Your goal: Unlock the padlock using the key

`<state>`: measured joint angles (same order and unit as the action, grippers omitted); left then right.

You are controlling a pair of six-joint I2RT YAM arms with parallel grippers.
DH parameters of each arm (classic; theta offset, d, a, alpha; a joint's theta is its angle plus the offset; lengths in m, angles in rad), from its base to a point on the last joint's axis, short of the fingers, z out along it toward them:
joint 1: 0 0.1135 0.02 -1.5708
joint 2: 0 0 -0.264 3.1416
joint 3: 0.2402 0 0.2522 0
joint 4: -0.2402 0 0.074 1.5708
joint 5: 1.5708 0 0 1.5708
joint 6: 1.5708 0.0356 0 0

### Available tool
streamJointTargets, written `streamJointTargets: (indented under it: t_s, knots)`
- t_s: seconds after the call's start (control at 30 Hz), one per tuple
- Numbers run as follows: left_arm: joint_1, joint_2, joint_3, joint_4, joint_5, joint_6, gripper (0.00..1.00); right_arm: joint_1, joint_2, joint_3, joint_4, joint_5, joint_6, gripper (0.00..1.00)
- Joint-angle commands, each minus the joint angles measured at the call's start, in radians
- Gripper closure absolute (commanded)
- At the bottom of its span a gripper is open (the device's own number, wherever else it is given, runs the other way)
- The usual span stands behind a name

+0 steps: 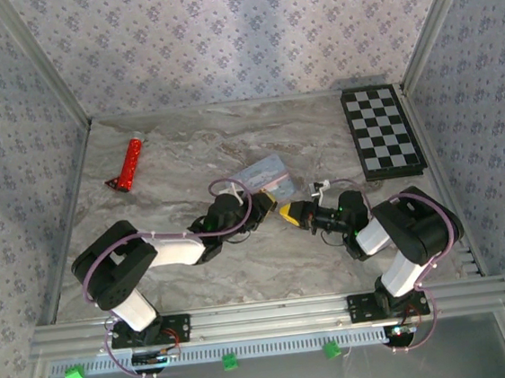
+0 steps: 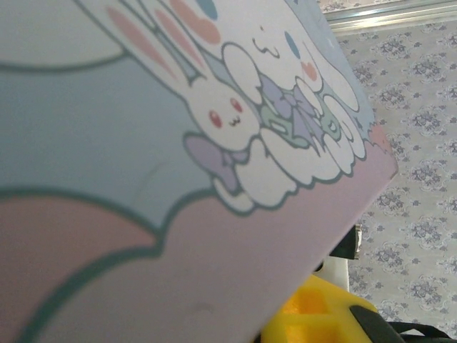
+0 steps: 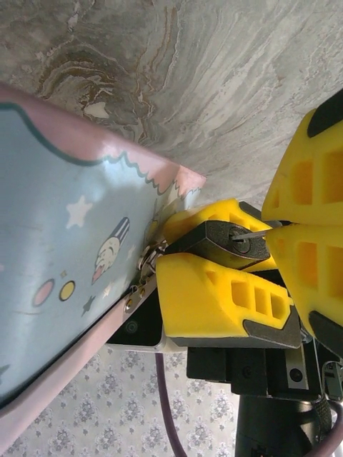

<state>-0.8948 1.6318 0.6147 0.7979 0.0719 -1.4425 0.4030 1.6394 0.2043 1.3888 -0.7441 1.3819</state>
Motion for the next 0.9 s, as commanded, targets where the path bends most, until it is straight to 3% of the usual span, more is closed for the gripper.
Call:
streamJointTargets:
  t_s: [0.0, 0.5, 0.87]
  knots:
    - [-0.082, -0.021, -0.01, 0.129, 0.168, -0.021, 1.0, -0.01, -0.006, 0.008, 0.004, 0.175, 0.013, 0.97]
    - [-0.084, -0.024, -0.018, 0.133, 0.132, -0.029, 1.0, -0.004, -0.006, 0.003, 0.005, 0.184, 0.019, 1.0]
    - [-0.086, -0.026, -0.018, 0.154, 0.054, -0.042, 1.0, 0.092, -0.018, 0.001, 0.006, 0.289, 0.052, 1.0]
